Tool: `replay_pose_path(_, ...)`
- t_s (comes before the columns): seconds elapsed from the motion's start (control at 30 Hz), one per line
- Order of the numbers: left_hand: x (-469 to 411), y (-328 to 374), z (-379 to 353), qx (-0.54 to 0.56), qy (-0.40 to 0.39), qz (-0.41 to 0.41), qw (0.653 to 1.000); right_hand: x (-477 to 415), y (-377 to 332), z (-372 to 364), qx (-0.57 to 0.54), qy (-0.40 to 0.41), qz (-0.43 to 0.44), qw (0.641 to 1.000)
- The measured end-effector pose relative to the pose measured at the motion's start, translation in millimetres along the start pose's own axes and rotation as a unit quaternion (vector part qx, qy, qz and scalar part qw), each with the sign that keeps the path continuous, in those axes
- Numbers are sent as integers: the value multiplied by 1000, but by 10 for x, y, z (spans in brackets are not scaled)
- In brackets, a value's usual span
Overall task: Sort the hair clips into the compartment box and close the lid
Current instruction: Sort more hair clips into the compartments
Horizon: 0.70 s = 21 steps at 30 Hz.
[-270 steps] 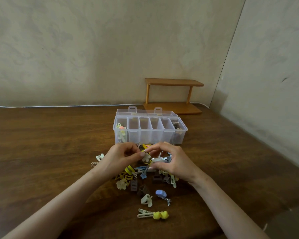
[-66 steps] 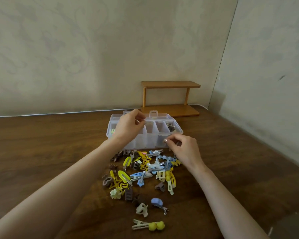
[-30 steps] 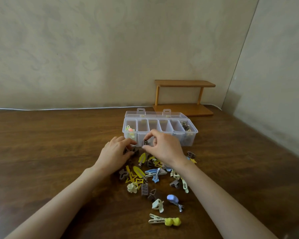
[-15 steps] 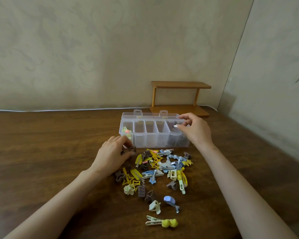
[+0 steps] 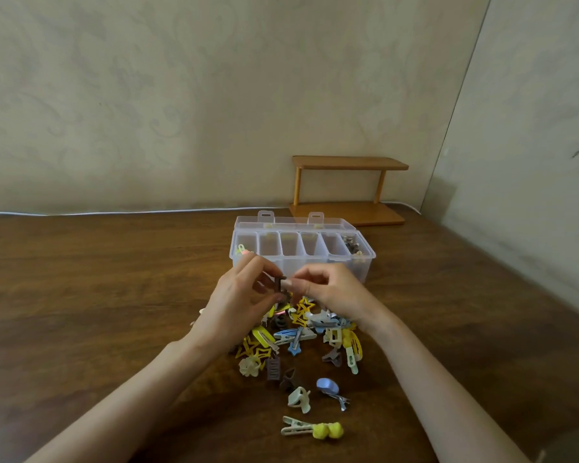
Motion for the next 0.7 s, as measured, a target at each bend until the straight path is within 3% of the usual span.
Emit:
replay_pose_path(0.2, 18, -22, -41, -20, 4, -4, 1000, 19, 59, 22, -12, 25, 5, 1000)
replay_pose_path(0.37, -4, -158, 62, -45, 35, 34, 998, 59, 144, 521, -1, 197, -5, 980)
replay_pose_path(0.5, -29, -244, 139, -47, 59, 69, 995, 5, 245, 932, 87, 293, -27, 952)
replay_pose_path(0.7, -46, -302, 170, -63, 54, 73, 994, -187, 314, 1053, 191, 269, -48, 943)
Point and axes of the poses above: each hand's wrist, its own x-axis away from the middle knuckle, its own z-axis out of the back of the hand, y = z × x, the point moved 7 cm from there along -x, towards the middle knuckle, and after that the axes turned 10 degrees about z, right-handed, at the moved point
